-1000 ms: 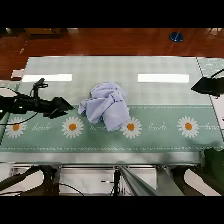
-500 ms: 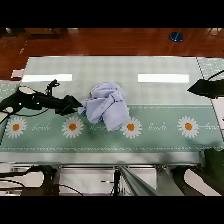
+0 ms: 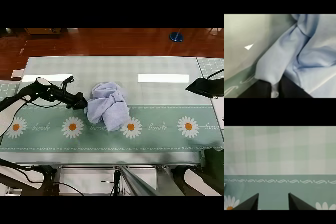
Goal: Fold the shirts.
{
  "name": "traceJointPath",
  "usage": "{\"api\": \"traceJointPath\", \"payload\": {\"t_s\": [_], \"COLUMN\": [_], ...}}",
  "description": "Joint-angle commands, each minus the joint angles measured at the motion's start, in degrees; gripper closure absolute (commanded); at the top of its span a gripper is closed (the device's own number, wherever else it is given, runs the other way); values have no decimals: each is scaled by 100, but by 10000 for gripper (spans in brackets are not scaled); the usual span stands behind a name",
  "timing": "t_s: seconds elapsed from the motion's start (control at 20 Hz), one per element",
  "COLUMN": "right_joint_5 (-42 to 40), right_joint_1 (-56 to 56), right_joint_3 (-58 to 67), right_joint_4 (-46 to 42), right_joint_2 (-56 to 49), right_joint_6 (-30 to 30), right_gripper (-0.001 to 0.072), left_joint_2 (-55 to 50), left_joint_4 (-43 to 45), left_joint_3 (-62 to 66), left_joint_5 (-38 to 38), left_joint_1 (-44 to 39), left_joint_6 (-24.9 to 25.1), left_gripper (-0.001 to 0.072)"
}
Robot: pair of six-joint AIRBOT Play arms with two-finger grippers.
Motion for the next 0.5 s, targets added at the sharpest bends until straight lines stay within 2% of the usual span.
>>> {"api": "traceJointPath", "payload": {"t_s": [0.0,0.3,0.4,0.45], "right_joint_5": [55,297,474,603], "right_joint_1": [-2,-2,-2,-2], "right_joint_3": [0,-2,-157,-334], "right_joint_4": [101,96,304,782], "right_joint_2": [7,-17,-155,-256], "right_joint_6": [13,2,-136,-321], "right_gripper": [263,258,189,177], "left_joint_2": [-304,-9,243,345], "left_joint_4": [17,22,22,24], "left_joint_3": [234,234,234,234], "left_joint_5": [-334,-608,-608,-612], "left_joint_1": [-138,-76,-72,-72], "left_joint_6": [-70,63,83,83], "left_gripper": [669,684,684,684]}}
